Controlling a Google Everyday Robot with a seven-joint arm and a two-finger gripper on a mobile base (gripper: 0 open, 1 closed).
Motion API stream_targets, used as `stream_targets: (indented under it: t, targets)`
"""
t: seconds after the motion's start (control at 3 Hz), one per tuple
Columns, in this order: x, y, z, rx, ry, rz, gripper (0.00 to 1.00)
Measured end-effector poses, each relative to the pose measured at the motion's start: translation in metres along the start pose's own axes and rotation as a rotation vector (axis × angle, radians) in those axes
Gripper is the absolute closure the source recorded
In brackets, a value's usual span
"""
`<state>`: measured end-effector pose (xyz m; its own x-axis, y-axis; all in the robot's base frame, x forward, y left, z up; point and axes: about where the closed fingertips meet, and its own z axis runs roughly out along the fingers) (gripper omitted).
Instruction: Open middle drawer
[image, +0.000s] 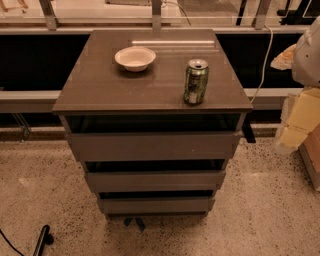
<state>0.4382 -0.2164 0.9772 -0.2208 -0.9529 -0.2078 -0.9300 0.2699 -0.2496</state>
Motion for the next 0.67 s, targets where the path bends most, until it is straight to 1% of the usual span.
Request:
stream_targets:
  t: [0.33,0.67]
  targets:
    - [0.004,-0.001,0.009,-0.012,-0.009,0.020,0.00]
    - [0.019,-0.006,0.043,-0.062,-0.039,0.089,0.00]
